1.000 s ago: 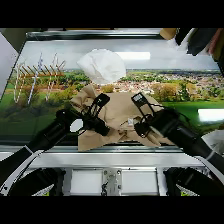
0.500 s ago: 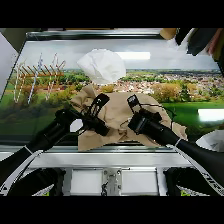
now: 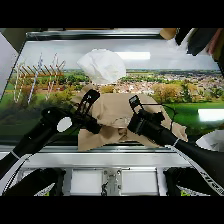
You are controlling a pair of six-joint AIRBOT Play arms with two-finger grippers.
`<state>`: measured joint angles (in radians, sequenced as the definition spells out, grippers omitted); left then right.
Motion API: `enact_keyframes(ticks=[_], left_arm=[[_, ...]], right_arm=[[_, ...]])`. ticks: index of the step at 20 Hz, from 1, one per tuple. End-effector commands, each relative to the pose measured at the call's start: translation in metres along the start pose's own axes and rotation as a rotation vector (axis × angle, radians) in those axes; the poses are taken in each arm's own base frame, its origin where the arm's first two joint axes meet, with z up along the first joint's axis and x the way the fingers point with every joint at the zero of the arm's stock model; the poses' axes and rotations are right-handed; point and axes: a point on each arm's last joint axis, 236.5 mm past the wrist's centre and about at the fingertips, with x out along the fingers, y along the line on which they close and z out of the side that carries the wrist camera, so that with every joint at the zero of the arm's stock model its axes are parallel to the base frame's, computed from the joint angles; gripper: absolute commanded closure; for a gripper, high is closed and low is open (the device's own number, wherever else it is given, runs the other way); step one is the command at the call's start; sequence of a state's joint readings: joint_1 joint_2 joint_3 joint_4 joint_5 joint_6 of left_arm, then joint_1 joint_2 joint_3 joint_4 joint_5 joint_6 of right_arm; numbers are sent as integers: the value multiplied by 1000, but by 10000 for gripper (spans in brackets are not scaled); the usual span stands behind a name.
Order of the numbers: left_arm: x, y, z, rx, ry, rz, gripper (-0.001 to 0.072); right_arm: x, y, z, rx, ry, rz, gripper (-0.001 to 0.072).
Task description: Fold the clothes and pants, and hang the long-sleeved shirts on hangers.
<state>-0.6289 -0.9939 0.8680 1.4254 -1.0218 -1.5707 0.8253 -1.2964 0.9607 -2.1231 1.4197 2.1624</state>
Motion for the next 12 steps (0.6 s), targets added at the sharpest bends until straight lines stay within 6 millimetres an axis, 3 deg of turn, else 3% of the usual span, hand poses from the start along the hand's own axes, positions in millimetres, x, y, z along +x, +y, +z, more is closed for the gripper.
enact_keyframes(ticks=[1, 3, 5, 9, 10, 11, 12], left_arm=[[-5, -9, -4, 3, 7, -24, 686], [-4, -15, -2, 20, -2, -32, 685], [-4, -14, -1, 21, -8, -29, 686], [-11, 0, 5, -11, -15, -4, 683], [-19, 3, 14, -30, -34, -2, 442], [-29, 3, 25, -50, -62, -7, 128], [-39, 1, 37, -70, -91, -10, 93]], right_arm=[[-1, 27, 7, 13, -29, 112, 335], [-1, 27, 6, 14, -27, 114, 340], [-4, 22, 10, 16, -48, 106, 685], [-38, -9, 19, 61, -158, 139, 684], [-51, -20, 16, 89, -177, 168, 685], [-62, -26, 12, 116, -191, 213, 685], [-72, -27, 7, 152, -200, 272, 685]])
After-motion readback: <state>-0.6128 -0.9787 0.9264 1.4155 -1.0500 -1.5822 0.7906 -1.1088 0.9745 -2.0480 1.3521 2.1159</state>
